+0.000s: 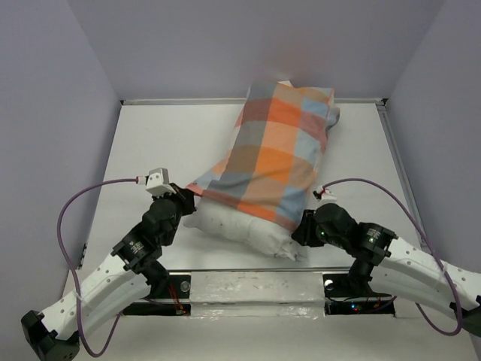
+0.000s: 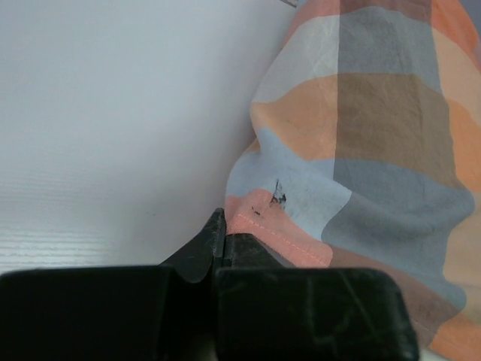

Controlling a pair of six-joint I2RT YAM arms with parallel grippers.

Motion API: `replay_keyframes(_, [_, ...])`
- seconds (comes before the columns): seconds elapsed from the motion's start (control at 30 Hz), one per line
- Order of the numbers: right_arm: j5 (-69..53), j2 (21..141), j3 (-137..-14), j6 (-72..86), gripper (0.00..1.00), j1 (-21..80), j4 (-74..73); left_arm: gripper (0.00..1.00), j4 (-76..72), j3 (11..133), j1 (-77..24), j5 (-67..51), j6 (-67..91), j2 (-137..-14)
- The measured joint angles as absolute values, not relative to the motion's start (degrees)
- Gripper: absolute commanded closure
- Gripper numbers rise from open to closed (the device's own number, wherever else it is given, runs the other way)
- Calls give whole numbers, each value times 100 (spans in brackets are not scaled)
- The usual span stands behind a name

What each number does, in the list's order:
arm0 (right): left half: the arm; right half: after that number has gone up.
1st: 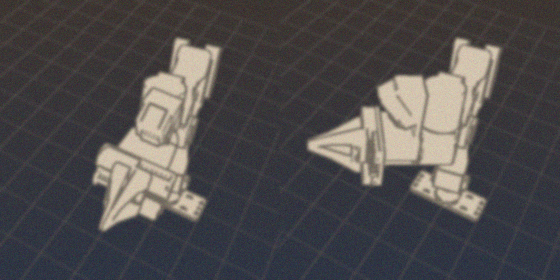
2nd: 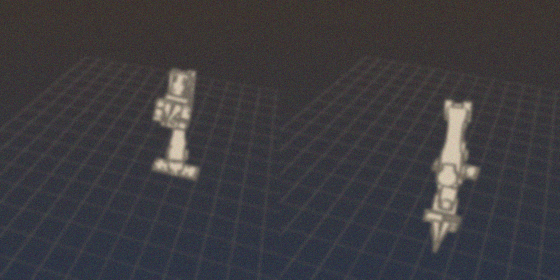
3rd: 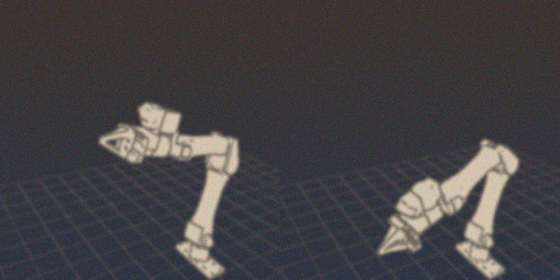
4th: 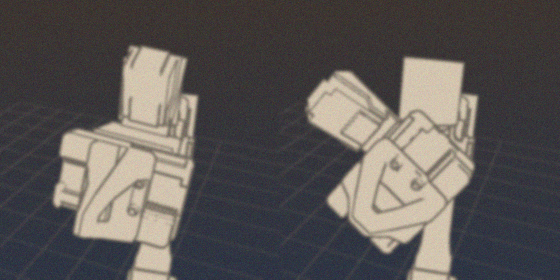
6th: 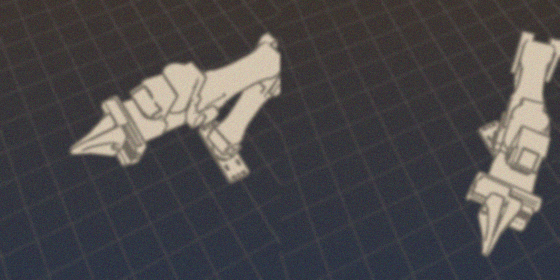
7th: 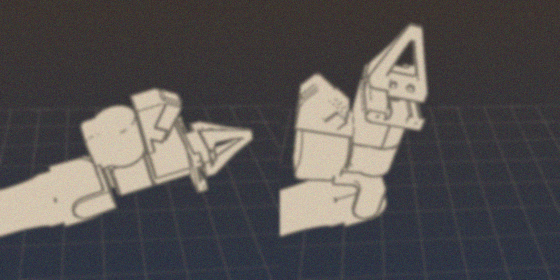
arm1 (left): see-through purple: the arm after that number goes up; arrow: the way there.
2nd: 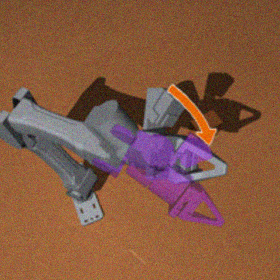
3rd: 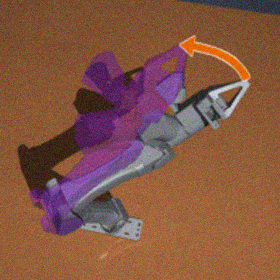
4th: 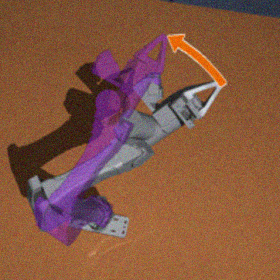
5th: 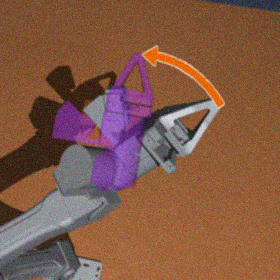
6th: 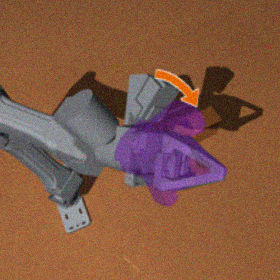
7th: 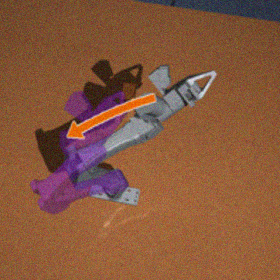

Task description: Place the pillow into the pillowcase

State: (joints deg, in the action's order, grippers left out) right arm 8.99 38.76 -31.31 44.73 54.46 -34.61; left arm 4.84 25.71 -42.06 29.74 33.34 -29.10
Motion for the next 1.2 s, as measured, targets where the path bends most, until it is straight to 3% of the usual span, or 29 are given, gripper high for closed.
replay_keyframes(0.33, [1868, 3811, -2982, 5430, 39, 5446, -4032, 100, 462, 2569, -4202, 3371, 3524, -3002])
replay_keyframes(0.67, [1970, 4639, -2904, 5572, 45, 5446, -3833, 100, -54, 2550, -4200, 3264, 3476, -3240])
replay_keyframes(0.87, [1894, 5321, -2902, 5481, 43, 5446, -3336, 100, -207, 2475, -4193, 3094, 3479, -3282])
replay_keyframes(0.9, [1874, 5360, -2882, 5463, 44, 5446, -3238, 100, -215, 2464, -4193, 3065, 3481, -3288])
replay_keyframes(1.0, [1846, 5343, -2672, 5404, 61, 5446, -2838, 100, -237, 2375, -4193, 2998, 3496, -3247])
replay_keyframes(1.1, [1975, 5256, -2453, 5349, 66, 5446, -2532, 100, -239, 2349, -4193, 2961, 3503, -3201])
replay_keyframes(1.2, [2154, 5284, -2432, 5249, 81, 5446, -2200, 100, -252, 2349, -4191, 2882, 3500, -3205])
